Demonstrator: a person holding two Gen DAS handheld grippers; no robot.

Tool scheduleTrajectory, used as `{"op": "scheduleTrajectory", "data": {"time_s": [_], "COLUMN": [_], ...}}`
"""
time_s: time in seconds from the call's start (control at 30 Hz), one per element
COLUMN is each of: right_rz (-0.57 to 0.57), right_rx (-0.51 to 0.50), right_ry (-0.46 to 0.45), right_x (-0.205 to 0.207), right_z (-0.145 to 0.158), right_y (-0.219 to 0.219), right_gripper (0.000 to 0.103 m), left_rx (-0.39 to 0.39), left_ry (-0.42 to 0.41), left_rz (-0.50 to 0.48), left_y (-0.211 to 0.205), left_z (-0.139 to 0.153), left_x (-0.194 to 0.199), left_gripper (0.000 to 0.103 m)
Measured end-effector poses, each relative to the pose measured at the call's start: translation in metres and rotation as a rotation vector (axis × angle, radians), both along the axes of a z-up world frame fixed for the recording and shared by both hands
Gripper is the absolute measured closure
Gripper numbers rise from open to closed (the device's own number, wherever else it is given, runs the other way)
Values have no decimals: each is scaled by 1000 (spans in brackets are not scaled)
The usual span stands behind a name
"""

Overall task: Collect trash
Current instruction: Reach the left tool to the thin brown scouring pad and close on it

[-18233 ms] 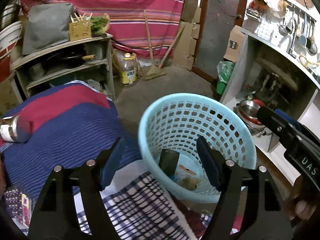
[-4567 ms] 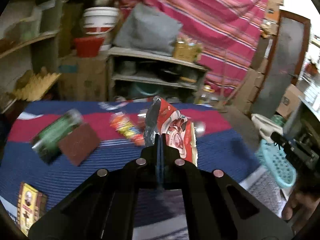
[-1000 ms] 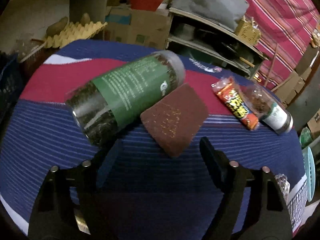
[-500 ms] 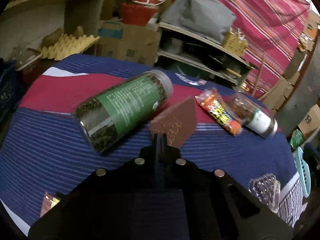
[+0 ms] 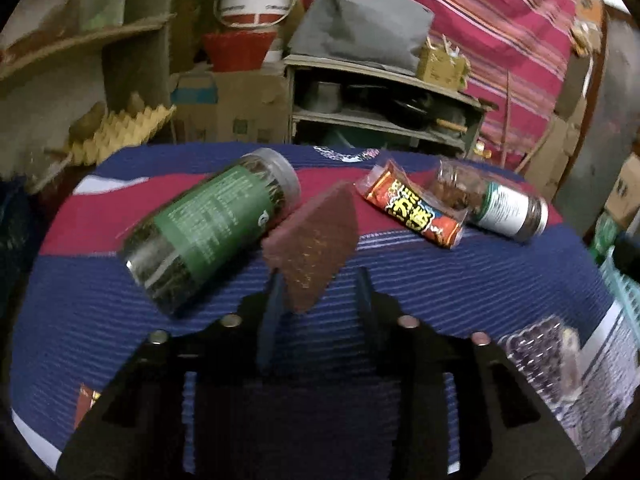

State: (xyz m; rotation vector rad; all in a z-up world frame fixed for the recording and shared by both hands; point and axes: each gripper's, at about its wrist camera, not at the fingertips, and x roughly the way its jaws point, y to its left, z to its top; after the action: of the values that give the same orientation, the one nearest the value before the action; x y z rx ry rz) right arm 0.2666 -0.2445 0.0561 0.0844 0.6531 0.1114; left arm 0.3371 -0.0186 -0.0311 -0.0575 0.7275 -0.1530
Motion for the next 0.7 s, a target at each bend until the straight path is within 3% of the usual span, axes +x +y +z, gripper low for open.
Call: {"op": "scheduleTrajectory", "data": {"time_s": [0.13, 0.27, 0.47, 0.6, 0.7], "right_rz": [-18, -18, -17, -16, -19], "right_rx": [20, 23, 20, 14, 14], "right_ry": [5, 5, 8, 8, 8], "right_x": [1, 1, 3, 2, 2], "right_z": [1, 1, -1, -1, -2], "right_y": [-8, -10, -11, -11, -12], "right_gripper": [24, 24, 24, 24, 24], "left_rx": [-71, -139, -158, -211, -197], "left_ry": [1, -18, -49, -33, -14], "left_rz": [13, 16, -28, -68, -110], "left_y": [8, 15, 7, 13, 6], "left_z": [-1, 1, 2, -1, -2], "left_x": [4, 7, -2, -3, -10], "left_gripper": [56, 56, 56, 56, 56]}}
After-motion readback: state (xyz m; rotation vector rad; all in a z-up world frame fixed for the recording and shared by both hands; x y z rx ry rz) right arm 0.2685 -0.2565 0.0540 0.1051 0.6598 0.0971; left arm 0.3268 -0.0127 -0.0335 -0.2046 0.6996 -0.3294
